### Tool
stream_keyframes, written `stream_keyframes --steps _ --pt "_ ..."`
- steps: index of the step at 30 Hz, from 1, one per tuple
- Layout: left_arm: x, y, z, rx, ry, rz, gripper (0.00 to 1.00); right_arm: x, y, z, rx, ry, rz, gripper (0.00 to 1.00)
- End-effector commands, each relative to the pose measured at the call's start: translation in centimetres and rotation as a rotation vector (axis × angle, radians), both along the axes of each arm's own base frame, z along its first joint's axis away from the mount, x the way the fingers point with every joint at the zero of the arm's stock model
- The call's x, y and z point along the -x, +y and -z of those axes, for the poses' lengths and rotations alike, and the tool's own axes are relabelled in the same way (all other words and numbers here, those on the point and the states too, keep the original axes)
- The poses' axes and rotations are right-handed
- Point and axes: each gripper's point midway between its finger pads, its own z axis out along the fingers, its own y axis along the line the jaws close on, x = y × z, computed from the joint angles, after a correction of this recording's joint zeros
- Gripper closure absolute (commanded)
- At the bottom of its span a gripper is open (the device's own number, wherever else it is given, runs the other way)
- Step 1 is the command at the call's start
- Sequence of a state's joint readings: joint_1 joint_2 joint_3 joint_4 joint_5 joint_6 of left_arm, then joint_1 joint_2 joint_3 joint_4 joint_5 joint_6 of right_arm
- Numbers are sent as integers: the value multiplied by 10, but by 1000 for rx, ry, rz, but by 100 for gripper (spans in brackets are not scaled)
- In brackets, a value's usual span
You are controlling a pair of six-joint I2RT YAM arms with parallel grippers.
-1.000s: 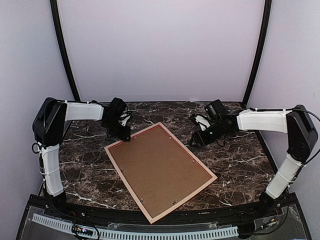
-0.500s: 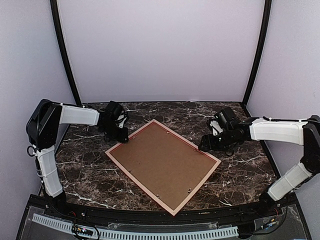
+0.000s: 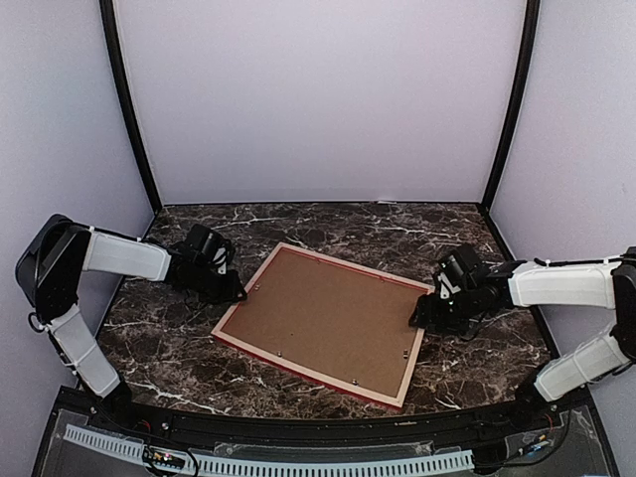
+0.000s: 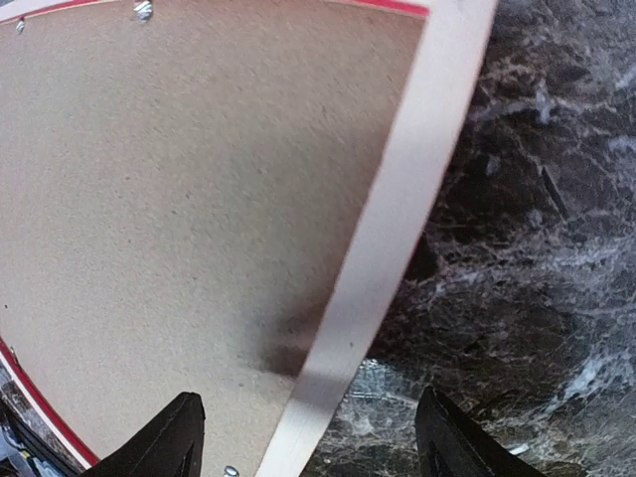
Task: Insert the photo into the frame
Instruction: Rotate the photo frame at the center of the board, then adjust the photo frame at the center of the board, then press the fastener onto the backboard.
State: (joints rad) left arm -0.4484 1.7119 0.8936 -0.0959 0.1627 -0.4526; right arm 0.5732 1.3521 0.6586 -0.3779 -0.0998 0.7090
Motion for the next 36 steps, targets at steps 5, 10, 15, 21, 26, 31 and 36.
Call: stream_keyframes --steps 5,10,15,21,26,31,36 --pt "72 -18 5 43 115 -11 69 -4 -5 15 19 -4 41 33" --pt "113 -39 -5 62 138 44 62 -20 -11 25 98 -10 3 47" --pt "132 -33 -26 65 112 43 51 -37 -22 28 187 -22 -46 64" --pt "113 -17 -47 -59 3 36 25 -46 -25 24 223 -38 -73 69" --pt "95 -13 -37 -214 10 65 22 -45 -24 28 217 -31 -79 69" --pt "82 -20 -33 -269 8 102 24 -45 -24 29 217 -30 -80 69" --pt "76 -23 -21 -292 27 119 29 -47 -22 27 213 -37 -85 70"
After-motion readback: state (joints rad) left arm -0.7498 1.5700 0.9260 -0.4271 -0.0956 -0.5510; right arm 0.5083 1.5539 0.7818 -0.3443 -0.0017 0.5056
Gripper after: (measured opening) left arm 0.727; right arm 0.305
